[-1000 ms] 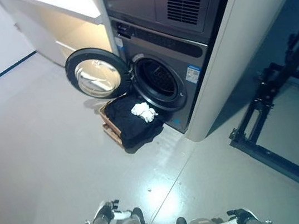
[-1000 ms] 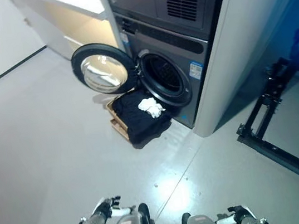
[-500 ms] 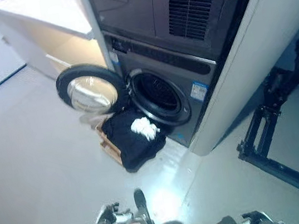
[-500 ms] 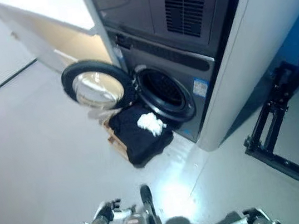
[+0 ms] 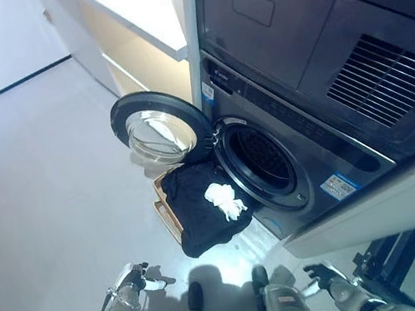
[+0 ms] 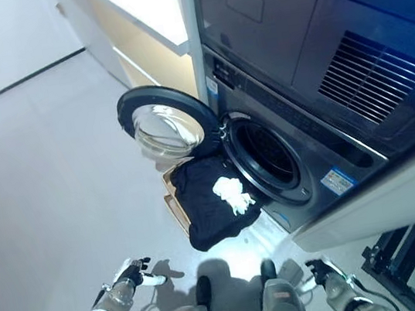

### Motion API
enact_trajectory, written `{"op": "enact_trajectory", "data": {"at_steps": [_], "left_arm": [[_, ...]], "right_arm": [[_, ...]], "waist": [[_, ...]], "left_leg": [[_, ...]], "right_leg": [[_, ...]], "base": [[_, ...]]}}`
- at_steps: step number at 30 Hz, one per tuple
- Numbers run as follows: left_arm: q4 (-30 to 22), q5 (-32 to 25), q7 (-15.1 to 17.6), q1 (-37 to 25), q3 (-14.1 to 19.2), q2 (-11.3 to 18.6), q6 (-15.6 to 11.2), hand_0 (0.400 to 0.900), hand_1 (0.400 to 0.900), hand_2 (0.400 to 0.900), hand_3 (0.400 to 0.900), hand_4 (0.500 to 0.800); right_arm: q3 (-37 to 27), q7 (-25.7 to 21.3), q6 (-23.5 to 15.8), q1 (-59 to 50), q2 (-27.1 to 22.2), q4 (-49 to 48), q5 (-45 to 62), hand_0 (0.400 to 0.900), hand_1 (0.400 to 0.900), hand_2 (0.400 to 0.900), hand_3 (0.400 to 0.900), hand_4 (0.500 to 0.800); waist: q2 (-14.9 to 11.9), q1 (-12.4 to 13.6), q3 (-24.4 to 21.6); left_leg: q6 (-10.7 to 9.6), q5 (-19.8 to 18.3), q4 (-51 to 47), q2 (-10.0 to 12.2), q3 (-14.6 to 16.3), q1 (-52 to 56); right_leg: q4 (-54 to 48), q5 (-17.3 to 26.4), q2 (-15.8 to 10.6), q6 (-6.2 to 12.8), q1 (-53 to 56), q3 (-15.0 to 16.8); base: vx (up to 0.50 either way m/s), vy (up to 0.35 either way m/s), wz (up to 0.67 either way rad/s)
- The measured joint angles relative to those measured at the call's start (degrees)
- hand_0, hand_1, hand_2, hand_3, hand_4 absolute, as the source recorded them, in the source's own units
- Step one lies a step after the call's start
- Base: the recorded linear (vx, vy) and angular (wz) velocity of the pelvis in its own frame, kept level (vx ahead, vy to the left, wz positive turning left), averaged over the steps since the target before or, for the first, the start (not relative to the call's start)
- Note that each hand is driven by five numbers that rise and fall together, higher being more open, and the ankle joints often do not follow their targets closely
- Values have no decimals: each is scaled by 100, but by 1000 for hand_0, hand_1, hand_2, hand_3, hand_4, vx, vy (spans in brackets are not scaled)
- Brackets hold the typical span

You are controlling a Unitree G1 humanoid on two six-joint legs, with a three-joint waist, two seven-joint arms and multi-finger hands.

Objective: Put the clothes in the basket into the washing machine.

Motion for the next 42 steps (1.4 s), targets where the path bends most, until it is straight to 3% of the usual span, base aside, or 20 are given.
{"op": "enact_trajectory", "data": {"at_steps": [1,2,3,4,6,7,8,9,10,12,16,20,27,36,42], "left_arm": [[-18,-1,11,-3,-6,-34,0,900,900,900,900,800],[11,-1,5,39,-73,-165,-7,900,900,900,900,800],[-86,-4,-6,29,-103,-237,-26,900,900,900,900,800],[-136,-8,23,185,-136,-268,-115,900,900,900,900,800],[-242,-13,66,25,-345,-373,-123,900,900,900,900,800],[-316,-11,67,-88,-464,-373,-124,900,900,900,900,800],[-358,-8,60,-105,-503,-351,-128,900,900,900,900,800],[-345,-12,-16,-215,-587,-447,-52,900,900,900,900,800],[-566,-20,54,-201,-634,-418,-79,900,900,900,900,800],[-655,-34,105,-202,-631,-163,-186,900,900,900,900,800],[-714,-248,190,-298,-492,11,-196,900,900,900,900,800],[-769,-390,406,-708,-483,192,-218,900,900,900,900,800],[-971,-709,906,-1577,-318,347,-246,900,900,900,900,800],[-1520,-967,1466,-1859,-25,867,-469,900,900,900,900,800],[-1599,-1117,1528,-1909,-16,944,-485,900,900,900,900,800]], "right_arm": [[-29,0,-42,-14,20,-38,-64,900,900,900,900,800],[15,-8,-12,-87,15,-109,-53,900,900,900,900,800],[93,-9,-15,-55,-59,-186,-58,900,900,900,900,800],[156,-9,-46,-139,-41,-267,-49,900,900,900,900,800],[133,-121,-172,-212,-101,-508,99,900,900,900,900,800],[120,-161,-214,-309,-129,-547,190,900,900,900,900,800],[119,-113,-201,-690,-149,-557,325,900,900,900,900,800],[298,190,-22,-1196,-191,-169,636,900,900,900,900,800],[306,-36,-41,-1265,-413,-750,767,900,900,900,900,800],[201,-107,-307,-1650,-614,-1588,995,900,900,900,900,800],[449,1,-487,-2088,-631,-1930,1116,900,900,900,900,800],[773,-112,-381,-2390,-768,-1761,1080,900,900,900,900,800],[1017,-885,-198,-3360,-1232,-1399,236,900,900,900,900,800],[1111,-1430,-237,-4510,-1543,-1275,-9,900,900,900,900,800],[1318,-1660,-215,-5213,-1742,-339,40,900,900,900,900,800]], "waist": [[-68,-28,48],[39,3,137],[69,0,161],[116,130,191],[116,80,238],[76,-49,277],[92,203,319],[138,143,365],[260,144,387],[104,210,630],[-79,365,766],[-273,417,1121],[-152,424,1974],[-125,531,1972],[-98,686,1957]], "left_leg": [[-78,-36,97,-2,40,-78],[-36,-95,199,117,-204,-183],[-99,-160,373,148,-281,-250],[-173,-87,528,241,-172,-375],[-526,306,764,223,-140,-918],[-496,559,711,130,26,-1194],[-383,456,785,179,510,-1336],[-326,144,992,303,1012,-1411],[-104,83,848,283,981,-1496],[-77,349,594,296,1237,-1562],[-124,328,641,357,1488,-1817],[-132,344,758,411,1526,-2251],[-118,169,1461,404,1407,-3101],[-118,-526,3499,407,1267,-5129],[-53,-549,4069,395,1327,-6350]], "right_leg": [[-28,459,9,-58,87,-27],[193,328,191,-225,163,93],[222,183,294,-325,228,16],[386,63,383,-384,252,-231],[711,-224,276,-544,28,-823],[815,-334,156,-624,-120,-1146],[1065,-427,94,-752,-278,-1307],[1276,-465,-42,-727,-481,-1760],[1571,-610,-79,-642,-806,-1585],[1924,-730,-111,-621,-1177,-1326],[2051,-708,-76,-656,-1637,-1083],[2086,-628,-72,-666,-2037,-1112],[2497,-587,-165,-781,-2702,-1102],[4143,-1144,-492,-895,-4501,-928],[4680,-1144,-592,-986,-5756,-758]], "base": [[146,-217,138],[160,-318,203],[-19,-274,163],[-75,-295,220],[-108,-227,177],[-66,-162,116],[-137,-152,75],[-101,14,-55],[-126,-11,-70],[-88,-36,-46],[-49,-52,-20],[-47,-34,1],[-85,-39,9],[-37,-4,4],[-23,38,-4]]}}
